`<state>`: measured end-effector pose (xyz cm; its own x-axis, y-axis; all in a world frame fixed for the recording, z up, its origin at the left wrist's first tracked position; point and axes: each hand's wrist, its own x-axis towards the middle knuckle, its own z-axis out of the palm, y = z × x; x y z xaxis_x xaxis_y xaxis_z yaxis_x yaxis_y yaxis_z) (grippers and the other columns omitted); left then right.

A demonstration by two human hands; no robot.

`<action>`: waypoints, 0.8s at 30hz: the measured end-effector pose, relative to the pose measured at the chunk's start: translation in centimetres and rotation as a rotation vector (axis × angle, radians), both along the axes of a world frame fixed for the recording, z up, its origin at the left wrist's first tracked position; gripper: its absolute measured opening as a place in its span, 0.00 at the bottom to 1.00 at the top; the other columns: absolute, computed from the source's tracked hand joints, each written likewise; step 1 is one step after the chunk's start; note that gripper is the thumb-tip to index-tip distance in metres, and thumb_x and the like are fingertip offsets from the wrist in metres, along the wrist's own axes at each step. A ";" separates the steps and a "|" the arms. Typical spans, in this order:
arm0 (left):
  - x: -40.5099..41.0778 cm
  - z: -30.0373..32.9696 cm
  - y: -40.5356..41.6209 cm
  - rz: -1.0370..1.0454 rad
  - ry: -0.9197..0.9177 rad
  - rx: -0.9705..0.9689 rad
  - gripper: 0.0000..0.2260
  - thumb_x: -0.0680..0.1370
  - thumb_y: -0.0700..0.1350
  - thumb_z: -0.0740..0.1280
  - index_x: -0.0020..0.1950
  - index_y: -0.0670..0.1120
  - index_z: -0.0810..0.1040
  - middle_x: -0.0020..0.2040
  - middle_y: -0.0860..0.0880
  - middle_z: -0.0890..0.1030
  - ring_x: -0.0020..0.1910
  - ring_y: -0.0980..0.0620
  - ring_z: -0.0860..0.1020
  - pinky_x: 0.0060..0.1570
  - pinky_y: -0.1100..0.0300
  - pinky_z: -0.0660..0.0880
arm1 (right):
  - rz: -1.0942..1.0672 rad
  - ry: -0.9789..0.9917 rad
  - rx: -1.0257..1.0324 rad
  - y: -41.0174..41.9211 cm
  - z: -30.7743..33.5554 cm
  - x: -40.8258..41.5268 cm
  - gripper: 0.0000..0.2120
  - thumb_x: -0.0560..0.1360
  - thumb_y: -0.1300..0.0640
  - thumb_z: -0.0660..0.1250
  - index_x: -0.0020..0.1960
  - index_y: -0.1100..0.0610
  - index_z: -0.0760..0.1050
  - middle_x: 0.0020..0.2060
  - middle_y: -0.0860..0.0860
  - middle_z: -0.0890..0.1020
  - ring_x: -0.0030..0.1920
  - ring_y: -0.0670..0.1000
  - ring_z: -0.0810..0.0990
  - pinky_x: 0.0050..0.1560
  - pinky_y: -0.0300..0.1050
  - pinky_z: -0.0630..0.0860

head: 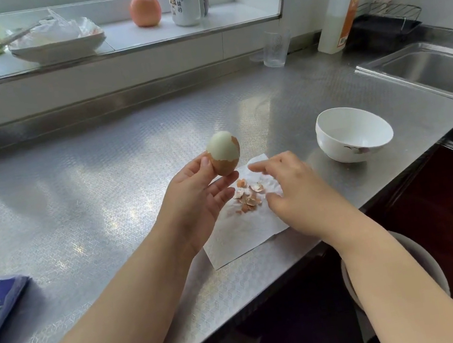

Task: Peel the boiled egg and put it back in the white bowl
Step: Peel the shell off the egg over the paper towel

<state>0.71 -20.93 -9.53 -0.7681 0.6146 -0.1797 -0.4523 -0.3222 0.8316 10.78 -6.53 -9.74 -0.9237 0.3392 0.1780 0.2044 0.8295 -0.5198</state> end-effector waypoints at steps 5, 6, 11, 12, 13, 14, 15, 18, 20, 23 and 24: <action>0.2 0.0 0.0 -0.063 -0.017 0.011 0.13 0.83 0.43 0.60 0.64 0.39 0.76 0.47 0.48 0.86 0.40 0.53 0.84 0.36 0.63 0.79 | -0.083 0.200 -0.183 0.3 0.6 0.0 0.09 0.80 0.53 0.61 0.54 0.48 0.79 0.34 0.44 0.82 0.40 0.42 0.80 0.43 0.39 0.74; 0.2 -0.1 -0.1 -0.081 -0.021 0.014 0.13 0.83 0.43 0.60 0.63 0.39 0.77 0.48 0.47 0.86 0.40 0.53 0.84 0.37 0.63 0.79 | -0.071 0.205 -0.246 0.2 0.7 -0.1 0.11 0.80 0.55 0.60 0.59 0.47 0.77 0.37 0.43 0.82 0.42 0.40 0.80 0.44 0.35 0.73; 0.2 -0.3 -0.1 -0.140 -0.029 0.019 0.14 0.81 0.44 0.63 0.63 0.39 0.78 0.49 0.46 0.86 0.42 0.52 0.84 0.38 0.62 0.80 | -0.055 0.414 -0.409 -0.8 1.2 -0.8 0.10 0.78 0.47 0.65 0.58 0.46 0.78 0.43 0.42 0.83 0.45 0.40 0.81 0.45 0.30 0.74; 0.1 -0.3 -0.1 -0.150 -0.025 0.021 0.14 0.80 0.45 0.63 0.62 0.39 0.78 0.49 0.46 0.86 0.42 0.52 0.84 0.39 0.62 0.80 | -0.047 0.435 -0.436 -1.1 1.1 -1.0 0.10 0.77 0.46 0.65 0.57 0.45 0.78 0.43 0.43 0.83 0.44 0.41 0.81 0.44 0.29 0.73; 0.1 -0.3 -0.1 -0.159 -0.019 0.023 0.15 0.79 0.45 0.64 0.62 0.40 0.78 0.49 0.46 0.86 0.43 0.52 0.83 0.40 0.62 0.80 | -0.049 0.451 -0.439 -1.4 1.0 -1.2 0.10 0.76 0.46 0.66 0.56 0.45 0.78 0.43 0.43 0.83 0.44 0.41 0.81 0.44 0.29 0.73; 0.0 -0.4 -0.1 -0.164 -0.014 0.026 0.15 0.78 0.46 0.64 0.61 0.40 0.79 0.49 0.46 0.86 0.43 0.51 0.83 0.41 0.61 0.80 | -0.064 0.472 -0.429 -1.6 0.8 -1.4 0.09 0.76 0.47 0.67 0.56 0.46 0.79 0.44 0.44 0.83 0.44 0.41 0.80 0.44 0.29 0.73; 0.0 -0.4 -0.1 -0.167 -0.007 0.027 0.16 0.77 0.48 0.65 0.60 0.39 0.79 0.49 0.46 0.86 0.44 0.51 0.84 0.43 0.61 0.81 | -0.086 0.496 -0.423 -1.8 0.6 -1.5 0.09 0.76 0.48 0.67 0.56 0.47 0.79 0.44 0.44 0.83 0.45 0.41 0.81 0.45 0.30 0.74; 0.1 -0.4 -0.2 -0.187 0.049 0.023 0.20 0.74 0.50 0.68 0.60 0.38 0.79 0.52 0.46 0.85 0.49 0.51 0.84 0.47 0.62 0.80 | -0.154 0.555 -0.428 -2.0 0.2 -1.7 0.08 0.77 0.50 0.67 0.55 0.48 0.80 0.44 0.44 0.84 0.47 0.43 0.81 0.49 0.38 0.77; 0.2 -0.4 -0.2 -0.202 0.095 0.009 0.21 0.73 0.47 0.70 0.64 0.38 0.79 0.53 0.47 0.85 0.49 0.52 0.83 0.48 0.63 0.80 | -0.185 0.587 -0.379 -2.1 0.1 -1.8 0.07 0.78 0.50 0.66 0.54 0.48 0.80 0.45 0.43 0.84 0.47 0.42 0.81 0.49 0.38 0.77; 0.3 -0.3 -0.1 -0.181 0.136 -0.019 0.22 0.71 0.42 0.73 0.65 0.39 0.79 0.51 0.47 0.86 0.48 0.52 0.84 0.46 0.64 0.79 | -0.208 0.641 -0.253 -2.3 -0.1 -1.8 0.07 0.78 0.52 0.65 0.52 0.51 0.81 0.43 0.43 0.83 0.45 0.42 0.81 0.46 0.35 0.76; 0.3 -0.3 -0.1 -0.167 0.144 -0.025 0.22 0.71 0.42 0.73 0.64 0.40 0.79 0.51 0.46 0.86 0.48 0.52 0.84 0.46 0.63 0.79 | -0.218 0.654 -0.229 -2.3 -0.1 -1.8 0.07 0.78 0.52 0.65 0.51 0.51 0.81 0.43 0.43 0.83 0.45 0.42 0.80 0.45 0.34 0.75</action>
<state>1.04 -21.03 -9.83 -0.6747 0.7323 -0.0920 -0.3737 -0.2315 0.8982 9.01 -8.87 -9.84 -0.5596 0.5986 0.5732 -0.0588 0.6612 -0.7479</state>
